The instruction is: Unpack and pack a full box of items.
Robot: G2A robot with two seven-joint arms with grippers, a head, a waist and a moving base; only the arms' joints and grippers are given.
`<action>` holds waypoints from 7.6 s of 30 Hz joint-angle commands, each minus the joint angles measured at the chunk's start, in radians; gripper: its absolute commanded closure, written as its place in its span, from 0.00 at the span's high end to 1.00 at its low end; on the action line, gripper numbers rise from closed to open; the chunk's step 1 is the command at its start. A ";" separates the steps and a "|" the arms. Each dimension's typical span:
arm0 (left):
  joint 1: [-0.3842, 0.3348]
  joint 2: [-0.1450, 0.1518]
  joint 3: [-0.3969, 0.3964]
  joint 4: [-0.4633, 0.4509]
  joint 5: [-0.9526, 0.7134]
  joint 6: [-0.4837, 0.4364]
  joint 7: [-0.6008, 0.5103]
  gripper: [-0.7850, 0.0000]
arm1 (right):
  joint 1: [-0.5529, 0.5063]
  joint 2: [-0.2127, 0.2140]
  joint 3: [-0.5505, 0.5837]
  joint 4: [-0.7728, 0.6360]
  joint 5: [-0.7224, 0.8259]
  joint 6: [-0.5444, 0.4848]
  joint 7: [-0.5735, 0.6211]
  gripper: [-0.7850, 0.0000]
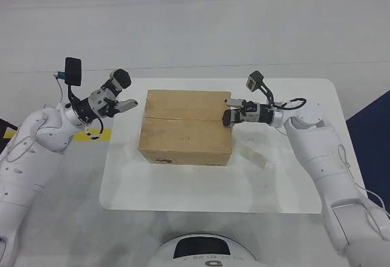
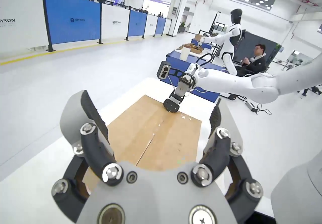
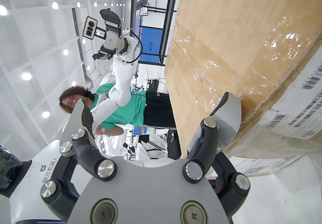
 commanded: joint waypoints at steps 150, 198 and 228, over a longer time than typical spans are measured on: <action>-0.315 -0.206 0.343 0.574 -1.194 0.446 -1.253 1.00 | -0.423 0.086 0.092 -0.488 -1.113 -0.021 -0.729 1.00; -0.315 -0.206 0.343 0.574 -1.194 0.446 -1.253 1.00 | -0.636 0.083 0.129 -1.006 -1.151 0.139 -0.891 1.00; -0.315 -0.206 0.343 0.574 -1.194 0.446 -1.253 1.00 | -0.343 0.001 -0.123 -1.045 -1.103 0.328 -0.733 1.00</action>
